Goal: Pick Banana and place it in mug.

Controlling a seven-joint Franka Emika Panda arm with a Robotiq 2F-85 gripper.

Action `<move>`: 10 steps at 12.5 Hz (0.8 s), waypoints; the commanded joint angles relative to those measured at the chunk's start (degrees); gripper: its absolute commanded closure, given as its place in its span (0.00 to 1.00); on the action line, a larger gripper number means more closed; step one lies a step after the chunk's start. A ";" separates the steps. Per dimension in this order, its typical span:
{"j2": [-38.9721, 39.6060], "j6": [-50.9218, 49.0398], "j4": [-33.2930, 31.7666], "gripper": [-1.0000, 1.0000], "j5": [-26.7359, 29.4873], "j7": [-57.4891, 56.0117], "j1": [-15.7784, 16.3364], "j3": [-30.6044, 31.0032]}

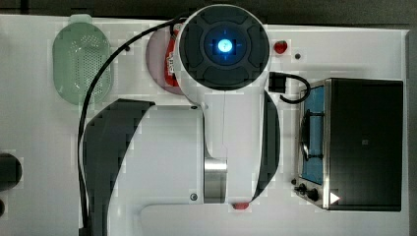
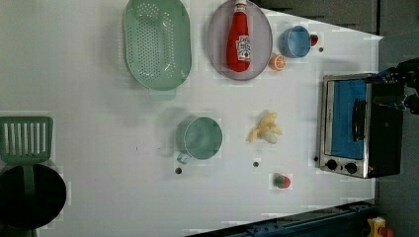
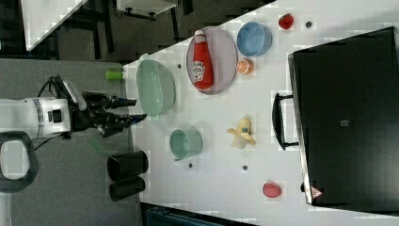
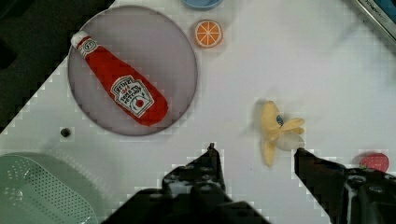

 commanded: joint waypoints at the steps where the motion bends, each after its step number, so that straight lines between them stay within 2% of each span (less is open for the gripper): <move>1: -18.00 -8.83 -9.39 0.21 -1.96 2.07 -0.75 -2.85; 3: -17.90 -8.78 -9.50 0.00 -1.97 2.07 -0.74 -2.84; 6: -16.88 -6.32 -12.75 0.00 -1.97 2.04 -0.72 -2.81; 8: -15.57 -0.68 -17.12 0.00 -1.97 0.34 -0.68 -2.78; 10: -13.53 7.06 -22.36 0.00 -1.97 -6.16 -0.68 -2.79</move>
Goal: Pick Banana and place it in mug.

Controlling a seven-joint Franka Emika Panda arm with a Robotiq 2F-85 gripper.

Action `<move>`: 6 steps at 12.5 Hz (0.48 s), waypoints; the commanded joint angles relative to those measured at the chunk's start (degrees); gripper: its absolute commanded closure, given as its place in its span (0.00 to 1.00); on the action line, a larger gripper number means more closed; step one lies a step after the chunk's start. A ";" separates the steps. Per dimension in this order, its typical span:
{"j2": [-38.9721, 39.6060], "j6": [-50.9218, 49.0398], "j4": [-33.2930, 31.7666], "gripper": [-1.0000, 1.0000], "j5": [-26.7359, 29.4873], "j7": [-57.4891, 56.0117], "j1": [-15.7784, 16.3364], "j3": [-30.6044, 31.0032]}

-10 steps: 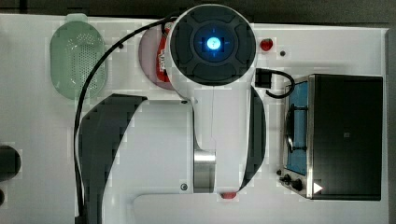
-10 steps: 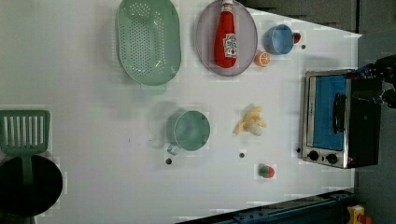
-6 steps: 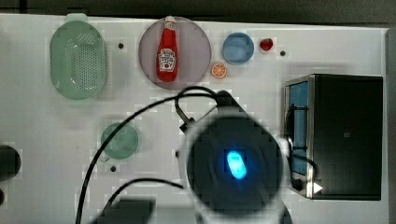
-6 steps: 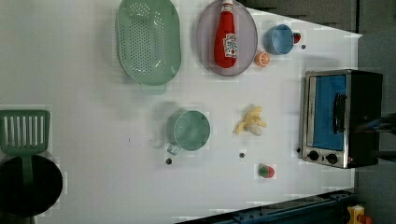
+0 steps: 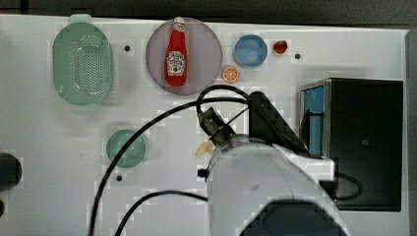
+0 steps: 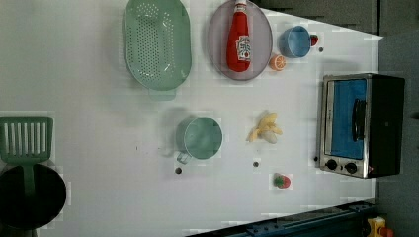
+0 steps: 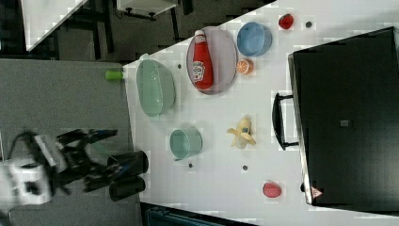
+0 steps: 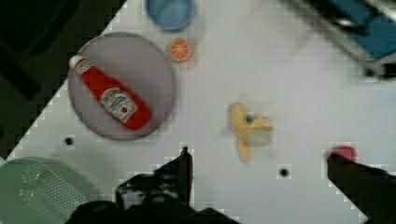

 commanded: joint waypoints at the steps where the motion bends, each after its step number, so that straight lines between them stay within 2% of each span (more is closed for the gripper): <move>1: 7.84 7.69 -10.15 0.00 -1.17 -9.23 0.25 0.10; 6: 17.55 23.59 -18.10 0.00 -1.19 -30.90 0.13 -0.17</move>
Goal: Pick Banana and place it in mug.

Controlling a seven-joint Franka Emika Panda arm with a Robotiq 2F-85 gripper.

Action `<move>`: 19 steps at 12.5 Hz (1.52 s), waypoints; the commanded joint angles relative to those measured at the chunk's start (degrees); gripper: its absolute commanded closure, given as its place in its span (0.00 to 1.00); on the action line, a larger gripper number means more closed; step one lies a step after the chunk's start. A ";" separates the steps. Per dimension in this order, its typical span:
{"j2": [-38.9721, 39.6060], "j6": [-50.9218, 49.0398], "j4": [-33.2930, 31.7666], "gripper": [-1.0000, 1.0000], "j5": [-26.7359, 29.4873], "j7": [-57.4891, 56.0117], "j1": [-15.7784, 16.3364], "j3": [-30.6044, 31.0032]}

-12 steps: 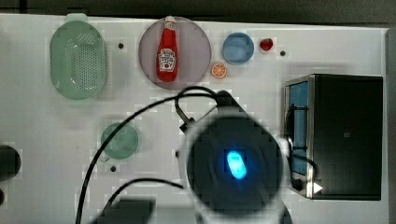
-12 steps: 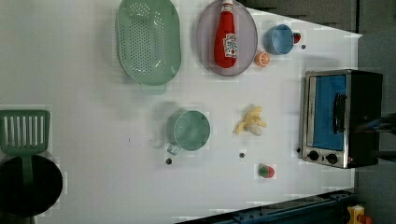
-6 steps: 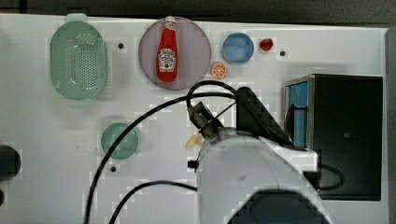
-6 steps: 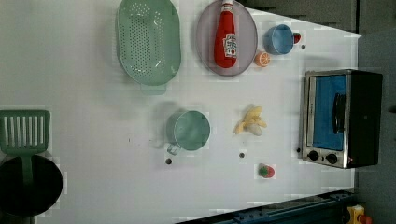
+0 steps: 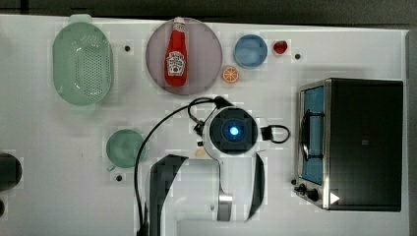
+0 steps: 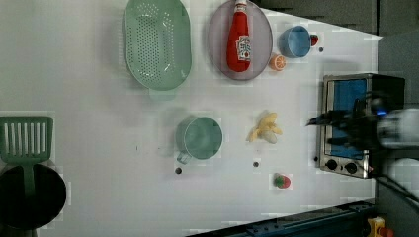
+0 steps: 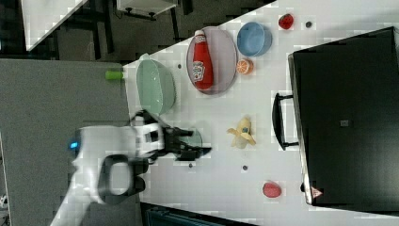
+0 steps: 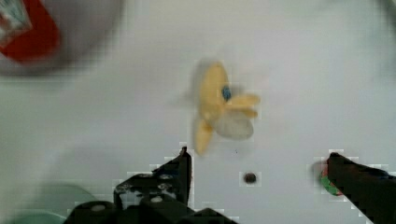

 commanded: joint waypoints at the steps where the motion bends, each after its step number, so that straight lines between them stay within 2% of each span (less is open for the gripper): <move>1: 2.69 6.96 -0.79 0.00 -1.11 -19.11 -0.58 -0.39; 6: 14.05 15.43 -1.71 0.00 -1.12 -29.63 -0.62 -1.17; 11: 23.48 27.48 -2.19 0.00 -1.11 -29.66 -0.62 -1.24; 16: 27.52 34.10 -2.65 0.00 -1.11 -29.64 -0.49 -0.83; 17: 27.73 35.08 -2.98 0.04 -1.11 -29.64 -0.48 -0.88; 19: 27.77 35.26 -3.51 0.29 -1.09 -29.64 -0.48 -0.73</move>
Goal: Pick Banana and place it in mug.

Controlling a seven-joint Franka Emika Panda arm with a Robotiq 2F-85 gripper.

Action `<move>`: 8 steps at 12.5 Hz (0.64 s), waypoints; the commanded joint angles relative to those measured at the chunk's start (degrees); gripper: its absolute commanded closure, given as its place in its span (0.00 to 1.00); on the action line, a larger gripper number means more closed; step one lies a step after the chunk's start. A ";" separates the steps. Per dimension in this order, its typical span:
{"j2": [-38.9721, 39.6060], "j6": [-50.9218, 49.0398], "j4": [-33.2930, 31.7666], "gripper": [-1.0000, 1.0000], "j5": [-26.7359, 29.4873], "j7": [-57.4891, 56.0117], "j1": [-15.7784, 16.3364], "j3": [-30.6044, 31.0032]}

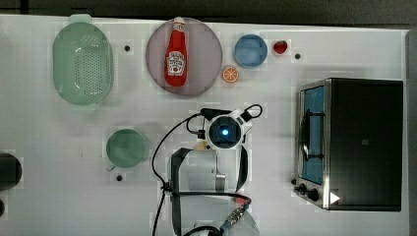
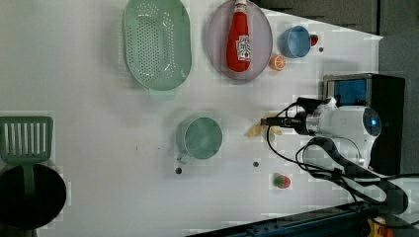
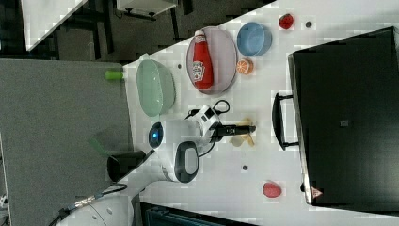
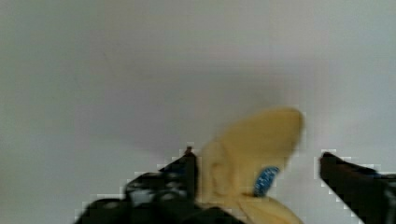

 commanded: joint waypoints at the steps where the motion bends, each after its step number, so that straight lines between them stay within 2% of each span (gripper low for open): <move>1: 0.70 1.17 -0.68 0.40 0.77 -1.86 -0.28 0.13; 3: -0.33 1.42 -0.78 0.62 0.78 -1.85 -0.30 0.07; 4: -1.07 1.36 -1.15 0.69 0.81 -1.85 -0.35 -0.08; 8: -8.08 -1.95 -1.71 0.69 0.84 -1.87 -0.79 -0.58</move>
